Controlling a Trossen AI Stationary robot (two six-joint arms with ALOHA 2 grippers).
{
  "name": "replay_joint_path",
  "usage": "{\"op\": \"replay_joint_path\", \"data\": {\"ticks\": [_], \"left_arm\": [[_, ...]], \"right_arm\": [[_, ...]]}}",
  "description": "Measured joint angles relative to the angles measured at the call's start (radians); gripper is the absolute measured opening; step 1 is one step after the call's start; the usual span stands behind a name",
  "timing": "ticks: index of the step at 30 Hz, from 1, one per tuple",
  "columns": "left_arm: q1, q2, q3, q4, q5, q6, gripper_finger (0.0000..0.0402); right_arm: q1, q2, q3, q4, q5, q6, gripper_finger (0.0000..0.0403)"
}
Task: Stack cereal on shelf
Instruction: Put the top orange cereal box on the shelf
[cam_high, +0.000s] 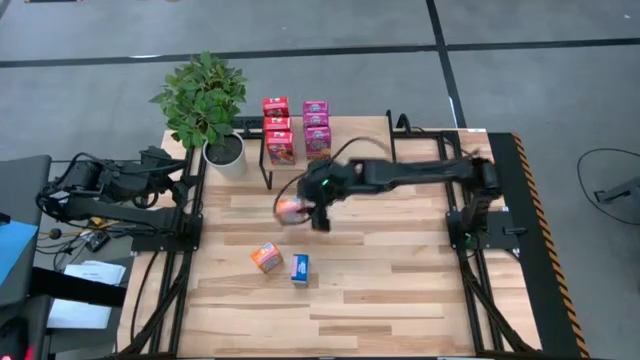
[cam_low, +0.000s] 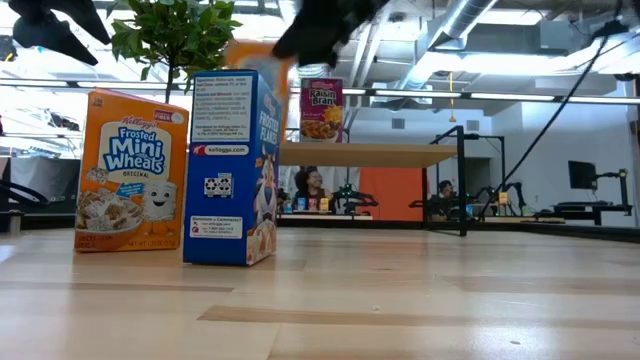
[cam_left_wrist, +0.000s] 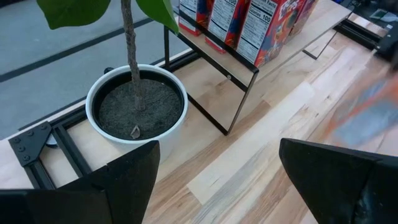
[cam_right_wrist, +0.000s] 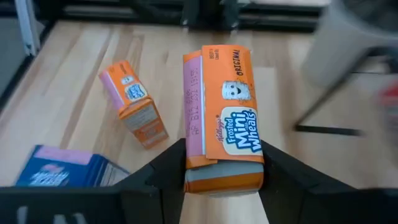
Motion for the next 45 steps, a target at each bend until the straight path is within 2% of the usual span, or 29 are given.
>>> {"op": "replay_joint_path", "data": {"ticks": [6,11,17,23,28,31,37,45], "left_arm": [[0.000,0.000,0.000,-0.010,0.000,-0.001,0.0321],[0.000,0.000,0.000,-0.032,0.000,-0.018,0.0321],[0.000,0.000,0.000,-0.037,-0.002,-0.031,0.0321],[0.000,0.000,0.000,-0.037,-0.016,-0.036,0.0321],[0.000,0.000,0.000,-0.038,-0.039,-0.043,0.0321],[0.000,0.000,0.000,-0.040,-0.053,-0.045,0.0321],[0.000,0.000,0.000,-0.041,-0.054,-0.058,0.0321],[0.000,0.000,0.000,-0.047,-0.087,-0.066,0.0321]], "right_arm": [[-0.065,-0.231,0.000,-0.172,0.038,-0.054,0.0194],[-0.170,-0.409,0.000,-0.215,0.102,-0.125,0.0185],[-0.366,-0.505,0.002,-0.241,0.090,-0.233,0.0178],[-0.610,-0.466,0.001,-0.265,-0.145,-0.305,0.0185],[-0.732,-0.354,0.000,-0.285,-0.275,-0.359,0.0186],[-0.767,-0.284,0.000,-0.284,-0.306,-0.413,0.0181],[-0.769,-0.177,0.000,-0.286,-0.311,-0.531,0.0177],[-0.770,-0.137,0.003,-0.261,-0.320,-0.566,0.0191]]}}
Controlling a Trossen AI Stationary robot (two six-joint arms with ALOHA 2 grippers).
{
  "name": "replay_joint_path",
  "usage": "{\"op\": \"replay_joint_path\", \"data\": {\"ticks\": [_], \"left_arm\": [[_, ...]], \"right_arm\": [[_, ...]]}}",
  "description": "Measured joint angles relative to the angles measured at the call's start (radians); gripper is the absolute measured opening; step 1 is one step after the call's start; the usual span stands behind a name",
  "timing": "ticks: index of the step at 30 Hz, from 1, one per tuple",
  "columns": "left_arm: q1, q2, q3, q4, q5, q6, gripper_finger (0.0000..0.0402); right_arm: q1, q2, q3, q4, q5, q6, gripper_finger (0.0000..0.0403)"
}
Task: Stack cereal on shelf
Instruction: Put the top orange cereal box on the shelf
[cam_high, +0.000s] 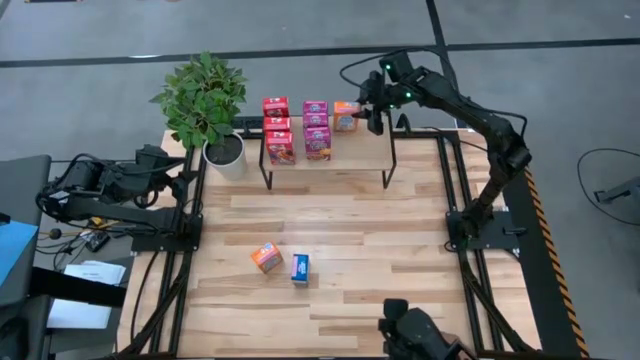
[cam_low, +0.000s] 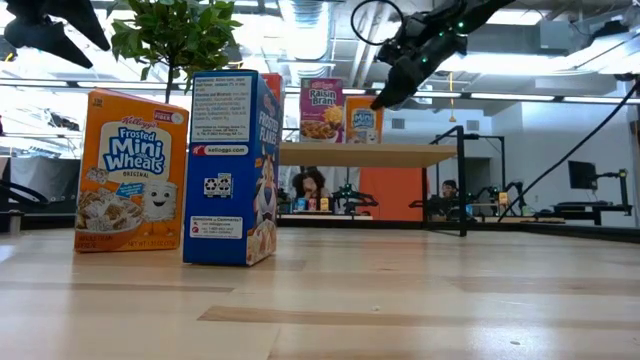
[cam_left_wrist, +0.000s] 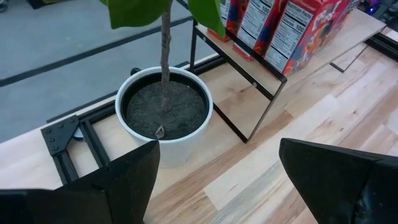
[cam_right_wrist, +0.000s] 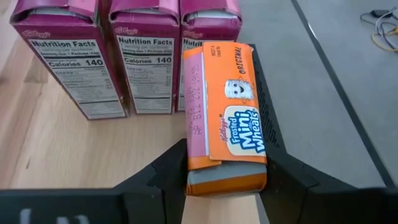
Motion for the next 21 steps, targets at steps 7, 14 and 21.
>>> {"op": "replay_joint_path", "data": {"ticks": [7,14,21], "left_arm": [[0.000,0.000,0.000,-0.012,-0.010,-0.004,0.0321],[0.000,0.000,0.000,-0.022,-0.015,-0.006,0.0321],[0.000,0.000,0.000,-0.029,-0.015,-0.006,0.0321]], "right_arm": [[-0.019,-0.010,-0.002,-0.027,0.012,0.020,0.0218],[-0.016,-0.007,-0.004,-0.046,0.012,0.020,0.0258],[-0.014,-0.007,0.042,-0.050,0.046,0.018,0.0260]]}}
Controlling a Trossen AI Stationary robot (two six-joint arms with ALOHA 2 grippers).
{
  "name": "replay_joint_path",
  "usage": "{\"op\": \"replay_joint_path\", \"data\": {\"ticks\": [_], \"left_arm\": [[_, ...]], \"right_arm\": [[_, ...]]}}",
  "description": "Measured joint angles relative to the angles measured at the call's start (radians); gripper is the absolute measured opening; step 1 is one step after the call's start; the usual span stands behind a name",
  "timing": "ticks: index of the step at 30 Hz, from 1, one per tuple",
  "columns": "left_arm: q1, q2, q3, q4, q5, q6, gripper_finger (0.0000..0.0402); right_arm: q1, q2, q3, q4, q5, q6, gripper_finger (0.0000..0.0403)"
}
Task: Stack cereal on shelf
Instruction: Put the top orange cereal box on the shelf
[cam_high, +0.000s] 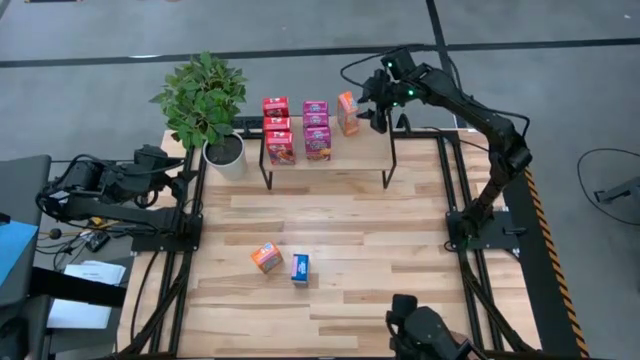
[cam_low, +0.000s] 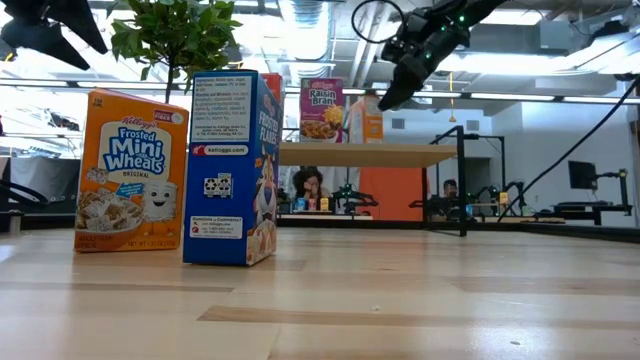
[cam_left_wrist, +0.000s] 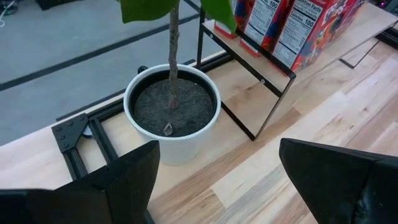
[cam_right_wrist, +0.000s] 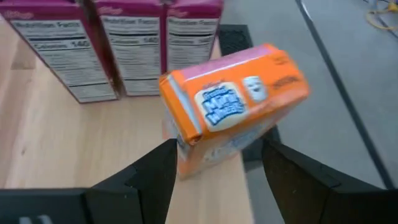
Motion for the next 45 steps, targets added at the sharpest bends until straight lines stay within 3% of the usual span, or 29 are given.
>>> {"op": "replay_joint_path", "data": {"ticks": [10,25,45], "left_arm": [[0.000,0.000,0.000,-0.029,-0.002,-0.018,0.0321],[0.000,0.000,0.000,-0.054,-0.026,-0.026,0.0321],[0.000,0.000,0.000,-0.054,-0.026,-0.026,0.0321]], "right_arm": [[-0.011,-0.002,0.197,-0.189,0.049,0.079,0.0260],[0.211,-0.024,0.228,-0.331,0.226,0.201,0.0260],[0.176,-0.024,0.093,-0.122,0.233,0.208,0.0259]]}}
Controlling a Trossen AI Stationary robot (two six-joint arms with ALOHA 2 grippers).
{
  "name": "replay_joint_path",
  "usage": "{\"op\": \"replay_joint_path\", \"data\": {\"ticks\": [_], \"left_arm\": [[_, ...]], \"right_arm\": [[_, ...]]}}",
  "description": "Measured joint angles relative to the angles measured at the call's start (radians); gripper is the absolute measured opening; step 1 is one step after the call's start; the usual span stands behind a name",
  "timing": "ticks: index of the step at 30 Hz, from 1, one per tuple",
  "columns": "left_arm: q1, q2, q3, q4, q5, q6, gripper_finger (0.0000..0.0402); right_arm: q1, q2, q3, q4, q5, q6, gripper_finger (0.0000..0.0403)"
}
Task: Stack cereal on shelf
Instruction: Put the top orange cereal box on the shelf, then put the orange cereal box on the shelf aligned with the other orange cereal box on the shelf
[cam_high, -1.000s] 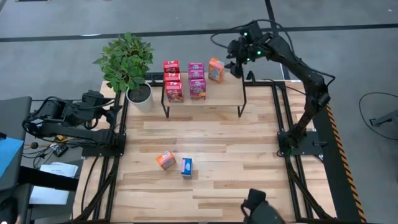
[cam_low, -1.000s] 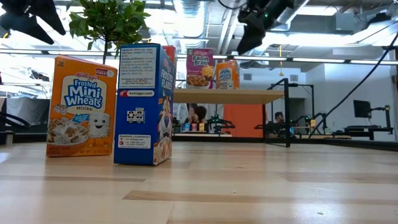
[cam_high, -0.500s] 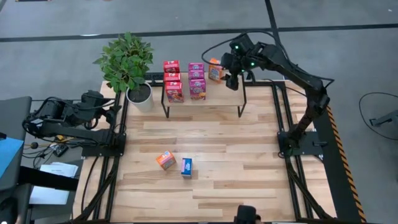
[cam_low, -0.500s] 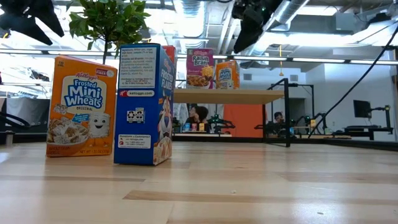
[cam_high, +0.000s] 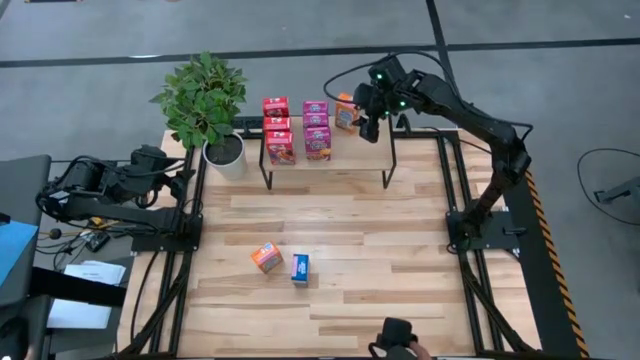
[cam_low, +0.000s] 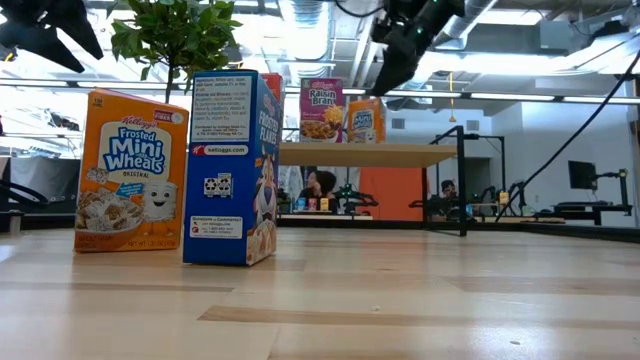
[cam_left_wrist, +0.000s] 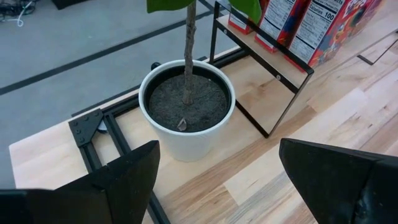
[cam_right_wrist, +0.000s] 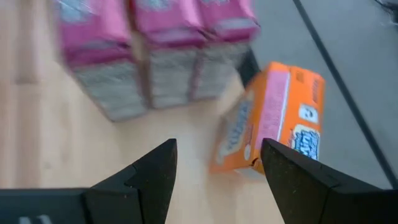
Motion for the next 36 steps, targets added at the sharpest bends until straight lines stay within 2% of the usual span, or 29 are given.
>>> {"op": "replay_joint_path", "data": {"ticks": [7,16,23,26,30,33,36], "left_arm": [[0.000,0.000,0.000,0.000,0.000,-0.001,0.0321],[0.000,0.000,0.000,0.000,0.000,-0.017,0.0321],[0.000,0.000,0.000,0.000,-0.001,-0.018,0.0321],[0.000,0.000,0.000,0.000,-0.002,-0.020,0.0321],[0.000,0.000,0.000,0.000,-0.001,-0.019,0.0321],[0.000,0.000,0.000,0.000,-0.001,-0.017,0.0321],[0.000,0.000,0.000,0.000,0.000,-0.017,0.0321]], "right_arm": [[-0.004,0.000,-0.011,0.002,0.101,-0.041,0.0259],[-0.006,-0.045,-0.011,0.004,0.108,-0.061,0.0260],[-0.061,-0.095,-0.011,0.042,0.099,-0.055,0.0260],[-0.071,-0.105,-0.011,0.038,0.040,-0.028,0.0260],[-0.031,-0.122,-0.011,0.037,-0.124,0.063,0.0260],[0.058,-0.124,-0.011,0.052,-0.212,0.111,0.0260],[0.184,-0.115,-0.011,0.083,-0.218,0.109,0.0260]]}}
